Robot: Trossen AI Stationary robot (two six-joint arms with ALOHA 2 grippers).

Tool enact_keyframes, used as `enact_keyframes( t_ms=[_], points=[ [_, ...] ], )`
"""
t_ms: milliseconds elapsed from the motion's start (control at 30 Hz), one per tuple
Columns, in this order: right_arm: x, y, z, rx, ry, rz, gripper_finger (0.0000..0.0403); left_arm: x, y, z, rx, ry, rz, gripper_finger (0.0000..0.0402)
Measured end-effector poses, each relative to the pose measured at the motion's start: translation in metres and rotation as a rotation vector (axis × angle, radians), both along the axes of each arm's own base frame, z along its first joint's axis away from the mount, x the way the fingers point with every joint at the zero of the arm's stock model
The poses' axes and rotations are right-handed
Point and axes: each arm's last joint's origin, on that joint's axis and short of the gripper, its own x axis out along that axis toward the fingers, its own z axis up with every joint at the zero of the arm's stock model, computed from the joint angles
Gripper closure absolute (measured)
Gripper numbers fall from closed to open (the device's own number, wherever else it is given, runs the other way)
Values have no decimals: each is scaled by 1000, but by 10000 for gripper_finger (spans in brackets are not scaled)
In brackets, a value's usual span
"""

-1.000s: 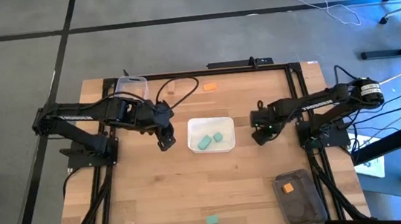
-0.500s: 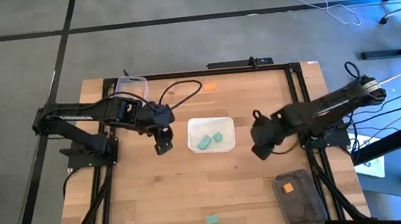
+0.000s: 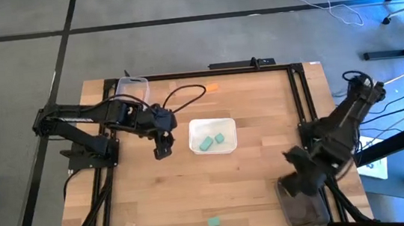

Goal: Sort & place blocks by color
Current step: Put the bottom yellow block into the black bin

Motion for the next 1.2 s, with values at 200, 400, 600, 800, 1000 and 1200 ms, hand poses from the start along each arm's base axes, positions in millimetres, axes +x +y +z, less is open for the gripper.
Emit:
enact_keyframes(
  t_ms=[200,400,600,800,1000,1200],
  points=[
    [-20,28,-12,-5,122,-184,275,8,-4,6,-5,-90,-155,231],
    [-18,54,-35,-15,195,-199,275,11,-5,9,-2,-142,-201,231],
    [-9,68,-62,-102,228,-206,275,12,-5,9,1,-146,-198,231],
    [1,82,-84,-95,253,-209,275,12,-5,9,0,-146,-197,231],
    [12,95,-104,-74,246,-211,275,12,-5,9,0,-146,-196,231],
    [15,102,-119,-57,284,-180,275,12,-5,9,-1,-146,-196,231]
  ],
)
